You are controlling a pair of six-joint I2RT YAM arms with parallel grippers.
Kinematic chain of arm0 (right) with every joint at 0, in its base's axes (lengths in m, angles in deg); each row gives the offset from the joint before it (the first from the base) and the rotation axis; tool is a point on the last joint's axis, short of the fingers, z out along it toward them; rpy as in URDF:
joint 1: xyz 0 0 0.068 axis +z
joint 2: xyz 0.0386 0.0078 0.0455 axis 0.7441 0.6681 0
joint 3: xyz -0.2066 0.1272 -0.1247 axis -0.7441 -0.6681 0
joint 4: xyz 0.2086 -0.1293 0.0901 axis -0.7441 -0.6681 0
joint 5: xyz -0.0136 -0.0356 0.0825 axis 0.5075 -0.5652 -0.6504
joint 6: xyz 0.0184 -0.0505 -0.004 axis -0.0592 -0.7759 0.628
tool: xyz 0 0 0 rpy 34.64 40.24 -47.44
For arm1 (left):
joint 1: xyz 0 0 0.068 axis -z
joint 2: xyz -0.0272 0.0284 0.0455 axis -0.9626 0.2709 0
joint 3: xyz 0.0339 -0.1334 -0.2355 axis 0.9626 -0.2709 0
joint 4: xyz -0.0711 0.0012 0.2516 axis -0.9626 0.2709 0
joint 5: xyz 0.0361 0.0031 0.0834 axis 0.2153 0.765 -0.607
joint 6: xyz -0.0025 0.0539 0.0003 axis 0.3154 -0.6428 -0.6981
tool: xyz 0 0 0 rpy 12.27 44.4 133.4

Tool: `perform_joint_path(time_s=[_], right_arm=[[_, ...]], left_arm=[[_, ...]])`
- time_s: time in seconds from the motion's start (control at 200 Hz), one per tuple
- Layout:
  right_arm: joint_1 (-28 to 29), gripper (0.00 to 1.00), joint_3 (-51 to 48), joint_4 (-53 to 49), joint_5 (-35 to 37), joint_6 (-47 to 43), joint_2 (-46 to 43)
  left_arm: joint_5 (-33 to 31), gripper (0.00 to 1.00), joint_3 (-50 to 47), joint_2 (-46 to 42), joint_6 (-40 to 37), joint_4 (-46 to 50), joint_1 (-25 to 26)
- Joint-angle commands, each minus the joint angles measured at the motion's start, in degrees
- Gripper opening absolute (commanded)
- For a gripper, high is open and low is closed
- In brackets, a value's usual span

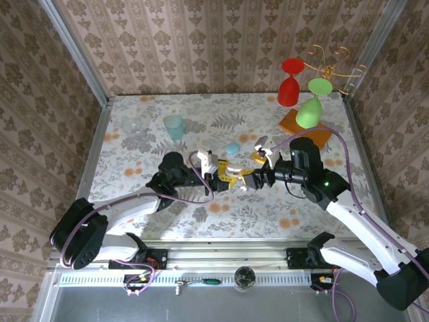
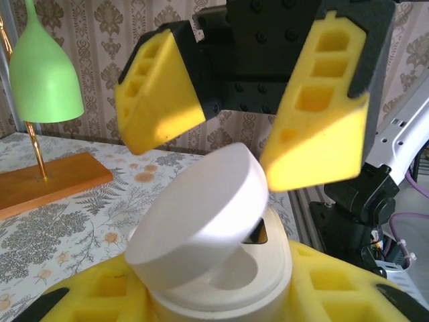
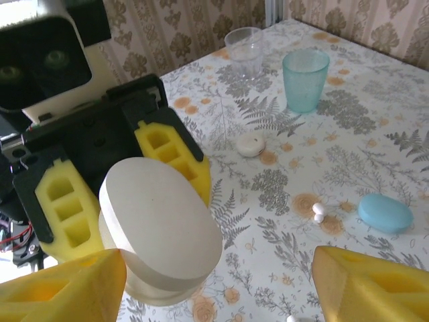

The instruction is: Insert wireless bluetooth earbuds into charging case

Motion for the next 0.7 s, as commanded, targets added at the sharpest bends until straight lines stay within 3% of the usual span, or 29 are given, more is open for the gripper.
perform_joint_path(time_s=[0.0, 0.24, 0.47, 0.585, 0.695], right_arm=[[-0.6, 0.74, 1.1, 3.2, 1.9, 1.2, 0.2], [-0.6, 0.62, 2.2, 5.1, 0.0, 1.9, 2.9], [-0.6, 0.52, 3.2, 5.0, -7.7, 0.3, 6.2], [-0.6, 0.39, 3.2, 5.3, -9.6, 0.2, 6.9], [-0.6, 0.19, 3.2, 5.3, -10.3, 0.0, 7.1]], left_arm=[[4.7, 0.21, 0.6, 0.0, -1.2, -2.5, -0.1], [8.8, 0.21, 0.8, 0.1, -1.2, -3.5, 0.0], [8.9, 0.21, 0.8, 0.0, -1.6, -3.5, -0.1], [8.8, 0.21, 0.7, 0.0, -2.1, -3.8, -0.2], [8.5, 0.21, 0.0, 0.0, -2.0, -4.9, -0.6]])
